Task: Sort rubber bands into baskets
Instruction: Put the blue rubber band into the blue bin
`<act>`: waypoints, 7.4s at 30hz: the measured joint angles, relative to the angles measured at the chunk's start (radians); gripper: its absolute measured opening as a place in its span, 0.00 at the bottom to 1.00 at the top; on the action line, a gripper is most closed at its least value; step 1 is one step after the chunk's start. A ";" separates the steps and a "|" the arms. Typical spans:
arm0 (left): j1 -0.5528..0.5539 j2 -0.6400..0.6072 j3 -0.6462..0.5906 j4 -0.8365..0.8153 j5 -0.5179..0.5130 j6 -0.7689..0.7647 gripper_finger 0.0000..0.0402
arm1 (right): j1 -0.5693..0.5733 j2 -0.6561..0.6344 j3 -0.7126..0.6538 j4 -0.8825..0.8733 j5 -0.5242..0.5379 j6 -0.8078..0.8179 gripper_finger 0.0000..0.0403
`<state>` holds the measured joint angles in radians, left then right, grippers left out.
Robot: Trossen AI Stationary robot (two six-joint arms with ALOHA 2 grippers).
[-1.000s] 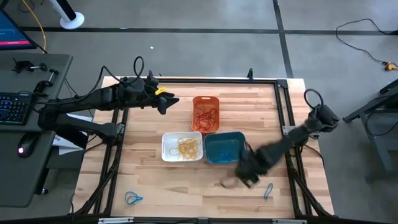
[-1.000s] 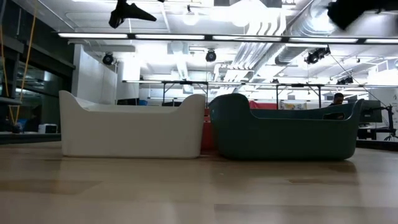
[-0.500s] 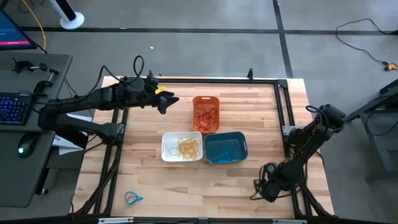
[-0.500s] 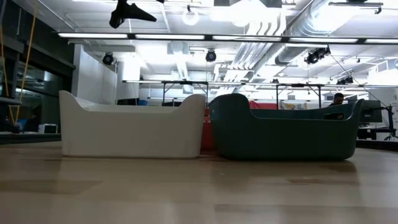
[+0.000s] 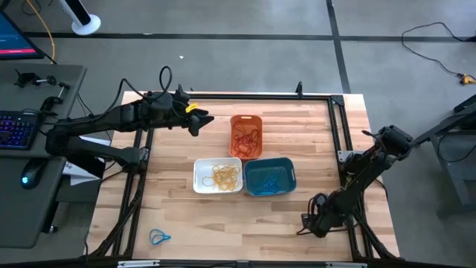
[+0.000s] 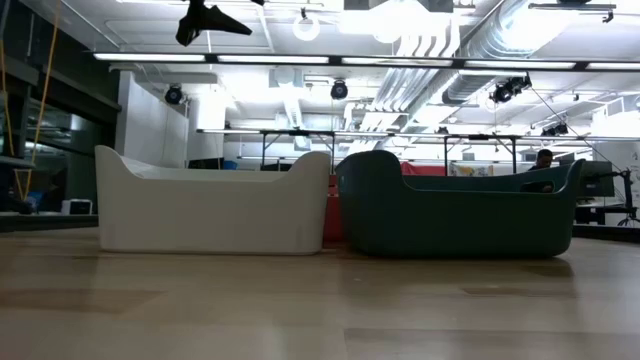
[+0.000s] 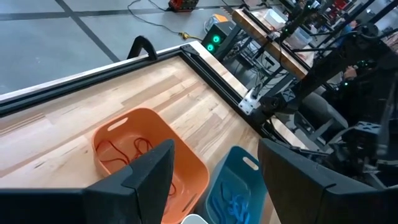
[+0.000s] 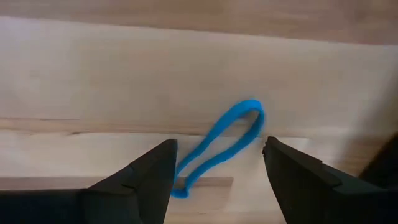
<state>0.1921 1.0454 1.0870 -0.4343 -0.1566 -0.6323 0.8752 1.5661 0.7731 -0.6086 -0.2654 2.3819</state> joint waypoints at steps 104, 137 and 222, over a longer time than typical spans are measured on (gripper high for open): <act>-1.246 0.544 -0.329 -0.179 0.280 -0.337 0.56 | -0.777 -0.090 0.211 0.023 0.367 -1.491 0.62; -0.987 0.208 -0.343 -0.329 0.233 -0.291 0.00 | -0.783 -0.090 0.211 0.023 0.425 -1.492 0.62; -0.298 0.465 -0.107 0.365 0.166 0.332 0.00 | -0.699 -0.377 0.212 0.052 0.586 -1.484 0.62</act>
<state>-0.1062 1.5100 0.9805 -0.0695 0.0093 -0.3002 0.1763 1.1889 0.9848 -0.5567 0.3202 0.8982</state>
